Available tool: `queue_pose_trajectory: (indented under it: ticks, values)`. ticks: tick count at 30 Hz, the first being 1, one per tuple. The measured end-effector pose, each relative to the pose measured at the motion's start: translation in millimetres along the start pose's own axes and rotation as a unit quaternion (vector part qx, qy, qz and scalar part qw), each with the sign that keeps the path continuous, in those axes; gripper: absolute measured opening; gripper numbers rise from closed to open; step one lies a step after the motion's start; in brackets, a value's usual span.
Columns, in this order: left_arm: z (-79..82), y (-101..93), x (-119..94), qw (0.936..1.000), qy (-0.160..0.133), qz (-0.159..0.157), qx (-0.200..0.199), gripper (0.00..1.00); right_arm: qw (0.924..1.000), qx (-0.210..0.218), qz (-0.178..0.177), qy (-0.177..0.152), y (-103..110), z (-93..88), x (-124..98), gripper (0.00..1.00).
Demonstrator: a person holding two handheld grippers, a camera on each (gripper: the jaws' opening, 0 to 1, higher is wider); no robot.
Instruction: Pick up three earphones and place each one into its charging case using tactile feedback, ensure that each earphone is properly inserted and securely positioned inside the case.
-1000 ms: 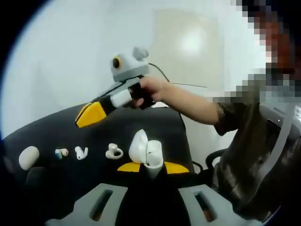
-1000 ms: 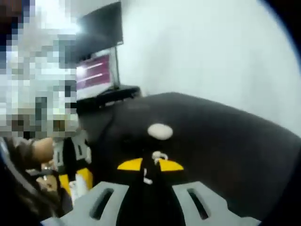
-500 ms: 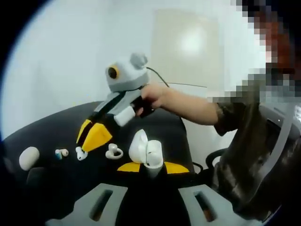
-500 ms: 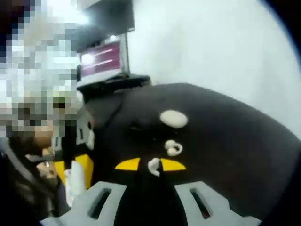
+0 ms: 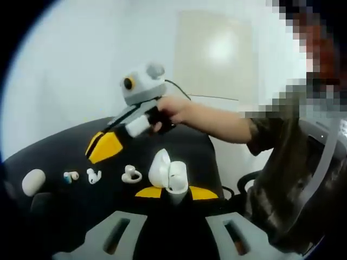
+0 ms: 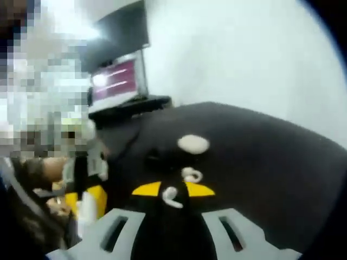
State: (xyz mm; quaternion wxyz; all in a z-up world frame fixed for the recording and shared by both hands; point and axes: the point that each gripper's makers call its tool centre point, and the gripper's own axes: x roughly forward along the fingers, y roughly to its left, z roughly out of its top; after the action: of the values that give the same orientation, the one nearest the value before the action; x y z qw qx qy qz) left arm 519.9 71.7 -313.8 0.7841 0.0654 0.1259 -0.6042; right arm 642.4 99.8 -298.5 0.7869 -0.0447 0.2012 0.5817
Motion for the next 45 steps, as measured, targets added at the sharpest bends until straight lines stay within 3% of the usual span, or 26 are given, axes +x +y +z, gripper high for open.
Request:
queue_pose_trajectory:
  ticks: [2,4,8,10,14,16,19,22,24,26,32,40,45]
  values:
    - [-0.2,0.0,-0.1,1.0000,0.000,-0.001,-0.001,0.14,0.9999,0.010,0.013,0.004,5.9,-1.9,4.0,0.19]
    - [-0.4,-0.1,-0.2,1.0000,0.000,0.000,-0.001,0.14,0.9995,-0.008,0.031,0.008,19.0,-3.2,4.0,0.19]
    - [-0.6,0.3,-0.1,1.0000,0.000,0.000,-0.001,0.14,0.9943,0.008,0.105,0.018,60.6,-3.0,-9.5,0.17]
    - [-0.6,0.6,-0.1,1.0000,0.000,0.000,-0.001,0.14,0.9936,-0.003,0.112,0.010,65.4,1.5,-14.2,0.17]
    - [-0.8,0.4,0.1,1.0000,0.000,0.001,0.000,0.14,0.9973,-0.013,0.063,-0.035,41.5,21.5,-20.1,0.17]
    - [-0.8,0.5,0.0,1.0000,0.000,0.001,0.000,0.14,0.9990,0.001,0.036,-0.026,21.5,18.7,-20.3,0.17]
    - [-0.9,0.4,-0.1,1.0000,0.000,0.000,-0.001,0.14,0.9998,-0.004,0.021,-0.004,9.2,8.6,-17.1,0.17]
    - [-1.0,0.5,-0.2,1.0000,0.000,0.000,-0.001,0.14,0.9978,-0.044,0.039,0.030,11.4,-2.4,-12.9,0.17]
    - [-0.9,0.7,-0.3,1.0000,0.000,0.001,0.000,0.14,0.9918,-0.088,0.075,0.054,22.8,-8.0,-11.5,0.17]
    - [-1.1,0.4,-0.3,1.0000,0.000,0.002,0.001,0.14,0.9874,-0.097,0.106,0.066,33.5,-6.1,-11.2,0.18]
    - [-1.0,0.7,-0.8,1.0000,0.000,0.001,0.000,0.14,0.9716,-0.188,0.104,0.100,28.2,-3.4,-6.4,0.20]
    - [-0.7,-0.4,-1.1,1.0000,0.000,-0.001,0.000,0.14,0.9566,-0.207,0.137,0.152,39.3,-27.5,5.2,0.20]
    - [-0.6,-1.0,-0.8,1.0000,0.000,0.000,0.000,0.14,0.9582,-0.198,0.134,0.157,38.4,-28.8,15.7,0.18]
